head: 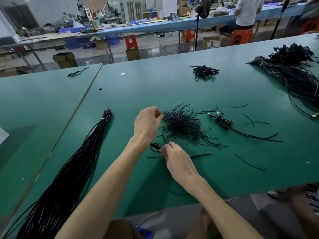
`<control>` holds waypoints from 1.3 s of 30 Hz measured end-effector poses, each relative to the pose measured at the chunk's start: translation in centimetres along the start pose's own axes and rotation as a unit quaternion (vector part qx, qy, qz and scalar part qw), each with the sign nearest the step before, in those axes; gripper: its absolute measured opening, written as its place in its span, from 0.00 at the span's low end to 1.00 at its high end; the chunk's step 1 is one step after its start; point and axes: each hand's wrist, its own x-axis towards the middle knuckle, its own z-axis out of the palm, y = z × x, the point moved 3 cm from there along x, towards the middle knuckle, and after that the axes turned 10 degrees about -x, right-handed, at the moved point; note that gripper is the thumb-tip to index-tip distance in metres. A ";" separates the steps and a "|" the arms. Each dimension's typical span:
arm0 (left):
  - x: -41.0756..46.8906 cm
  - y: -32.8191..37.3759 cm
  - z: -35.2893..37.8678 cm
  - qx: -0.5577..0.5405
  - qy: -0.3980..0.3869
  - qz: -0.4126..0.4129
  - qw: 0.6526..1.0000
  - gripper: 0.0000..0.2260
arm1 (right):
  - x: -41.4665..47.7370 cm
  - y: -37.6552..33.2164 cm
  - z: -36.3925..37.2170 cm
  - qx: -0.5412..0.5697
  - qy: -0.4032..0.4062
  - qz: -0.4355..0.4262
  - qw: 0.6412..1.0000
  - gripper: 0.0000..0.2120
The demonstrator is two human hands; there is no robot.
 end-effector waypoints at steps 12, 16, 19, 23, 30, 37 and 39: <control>-10.6 -3.5 -0.4 -0.259 -0.077 -0.074 0.960 0.04 | 0.6 1.0 0.0 0.116 0.021 0.066 0.991 0.14; -11.2 -4.6 0.3 -0.324 -0.052 -0.121 0.937 0.07 | 0.7 1.2 0.1 0.150 0.022 0.071 0.986 0.13; -11.0 -5.1 0.4 -0.371 -0.030 -0.157 0.915 0.19 | 0.7 1.2 -0.1 0.168 0.019 0.067 0.983 0.13; -10.5 -5.5 0.8 -0.417 -0.066 -0.200 0.884 0.28 | 0.6 1.1 -0.3 0.176 0.016 0.058 0.982 0.13; -9.4 -6.2 1.0 -0.463 -0.166 -0.189 0.850 0.13 | 0.5 1.0 -0.6 0.193 0.007 0.037 0.980 0.12; -9.7 -5.6 0.8 -0.483 -0.159 -0.158 0.847 0.12 | 0.3 0.8 -1.0 0.254 -0.006 0.045 0.966 0.17; -9.8 -5.6 0.8 -0.484 -0.148 -0.154 0.848 0.11 | 0.2 0.8 -1.1 0.269 -0.007 0.057 0.961 0.19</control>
